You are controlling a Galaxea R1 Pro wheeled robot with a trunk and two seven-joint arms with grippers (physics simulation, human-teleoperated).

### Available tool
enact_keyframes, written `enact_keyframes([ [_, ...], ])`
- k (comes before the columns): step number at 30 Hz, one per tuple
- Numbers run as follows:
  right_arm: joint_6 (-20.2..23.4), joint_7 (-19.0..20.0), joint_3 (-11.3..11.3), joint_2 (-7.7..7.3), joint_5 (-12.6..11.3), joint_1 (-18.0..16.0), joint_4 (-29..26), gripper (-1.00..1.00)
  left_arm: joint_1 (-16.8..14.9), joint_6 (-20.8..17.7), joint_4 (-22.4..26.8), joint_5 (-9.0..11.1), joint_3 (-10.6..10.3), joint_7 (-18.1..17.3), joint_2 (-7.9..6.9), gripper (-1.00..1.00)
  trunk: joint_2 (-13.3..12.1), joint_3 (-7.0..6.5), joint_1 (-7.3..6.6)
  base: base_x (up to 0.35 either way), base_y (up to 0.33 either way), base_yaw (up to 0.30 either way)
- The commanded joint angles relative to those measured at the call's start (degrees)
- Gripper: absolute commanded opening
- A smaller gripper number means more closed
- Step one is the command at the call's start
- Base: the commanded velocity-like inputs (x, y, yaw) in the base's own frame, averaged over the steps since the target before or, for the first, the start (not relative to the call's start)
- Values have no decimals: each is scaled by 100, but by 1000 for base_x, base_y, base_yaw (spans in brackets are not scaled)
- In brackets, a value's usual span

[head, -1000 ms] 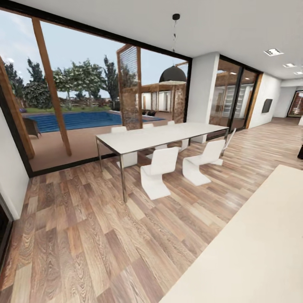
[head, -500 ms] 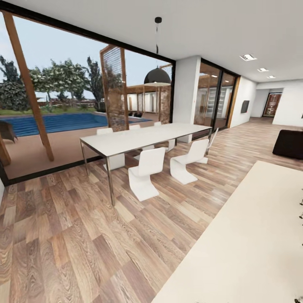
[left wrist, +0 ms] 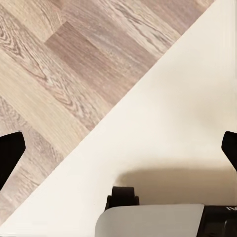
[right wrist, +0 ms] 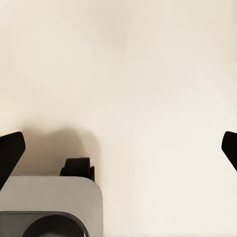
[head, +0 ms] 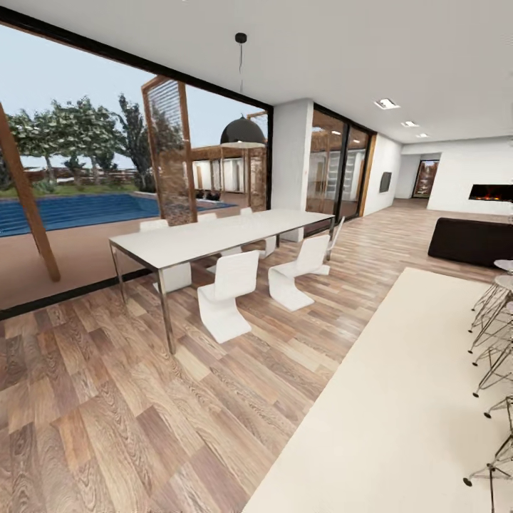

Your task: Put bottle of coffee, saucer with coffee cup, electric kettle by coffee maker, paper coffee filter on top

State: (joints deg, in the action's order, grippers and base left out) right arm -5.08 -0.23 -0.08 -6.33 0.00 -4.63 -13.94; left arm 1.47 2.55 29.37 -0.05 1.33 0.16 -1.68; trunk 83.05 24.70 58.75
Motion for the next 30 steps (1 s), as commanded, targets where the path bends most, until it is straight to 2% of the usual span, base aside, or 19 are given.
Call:
enact_keyframes([
  [1, -19, -3, 0, 0, 3, -3, 5, 100, 2, 9, 7, -2, 7, 2, 1, 100, 3, 4, -2, -243, 0, -38],
  [13, -19, -2, -1, 0, 1, -3, 5, 100, 2, 13, 7, -2, 7, 2, 1, 100, 3, -2, -2, -274, 0, -61],
  [30, -19, 5, 6, 0, 7, -3, 1, 100, 2, 17, 3, -3, 7, 10, 1, 100, 3, -46, -2, -25, 0, -241],
])
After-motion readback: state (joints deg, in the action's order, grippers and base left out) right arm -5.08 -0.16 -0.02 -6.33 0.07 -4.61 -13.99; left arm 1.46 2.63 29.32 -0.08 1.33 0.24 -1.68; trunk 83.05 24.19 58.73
